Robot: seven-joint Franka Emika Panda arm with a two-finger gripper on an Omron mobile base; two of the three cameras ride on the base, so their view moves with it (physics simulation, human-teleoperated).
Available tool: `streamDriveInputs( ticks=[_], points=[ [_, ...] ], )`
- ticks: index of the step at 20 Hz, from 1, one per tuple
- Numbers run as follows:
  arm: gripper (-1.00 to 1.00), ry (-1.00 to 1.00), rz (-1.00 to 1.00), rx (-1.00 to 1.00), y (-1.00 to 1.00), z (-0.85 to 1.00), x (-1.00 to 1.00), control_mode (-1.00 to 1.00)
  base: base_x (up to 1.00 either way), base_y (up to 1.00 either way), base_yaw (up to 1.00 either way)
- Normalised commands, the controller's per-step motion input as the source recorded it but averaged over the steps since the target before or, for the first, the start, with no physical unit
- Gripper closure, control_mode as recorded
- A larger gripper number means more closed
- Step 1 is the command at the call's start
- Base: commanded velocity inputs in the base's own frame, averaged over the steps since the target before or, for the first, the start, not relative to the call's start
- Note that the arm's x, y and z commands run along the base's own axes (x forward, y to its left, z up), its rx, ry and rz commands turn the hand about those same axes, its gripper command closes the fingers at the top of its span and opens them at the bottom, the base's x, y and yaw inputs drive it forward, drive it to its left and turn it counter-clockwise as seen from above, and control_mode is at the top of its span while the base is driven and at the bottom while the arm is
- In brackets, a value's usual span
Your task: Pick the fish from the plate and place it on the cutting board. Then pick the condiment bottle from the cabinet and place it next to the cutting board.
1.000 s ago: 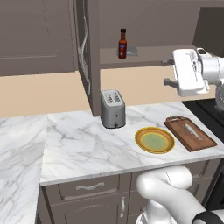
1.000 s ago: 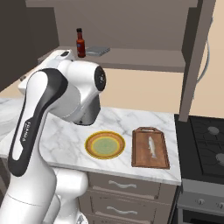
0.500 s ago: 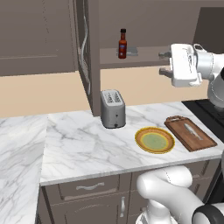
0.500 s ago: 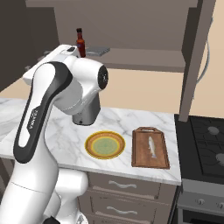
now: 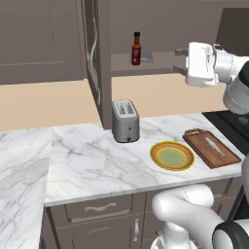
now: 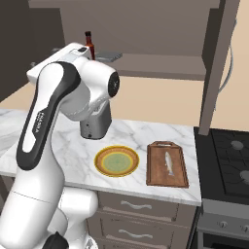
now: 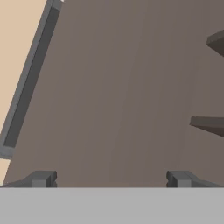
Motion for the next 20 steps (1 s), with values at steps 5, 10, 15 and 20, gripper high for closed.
streamDriveInputs(
  ticks=[5,10,15,20],
  points=[
    [-1.00,0.00,-0.03,0.06,0.00,0.02,0.23,-1.00,0.00,0.00,0.00],
    [-1.00,0.00,-0.03,0.04,0.00,0.00,0.31,-1.00,0.00,0.00,0.00],
    [-1.00,0.01,-0.01,0.01,0.00,0.00,0.28,-1.00,0.00,0.00,0.00],
    [-1.00,0.03,0.00,0.00,-0.01,0.00,0.17,-1.00,0.00,0.00,0.00]
  ],
)
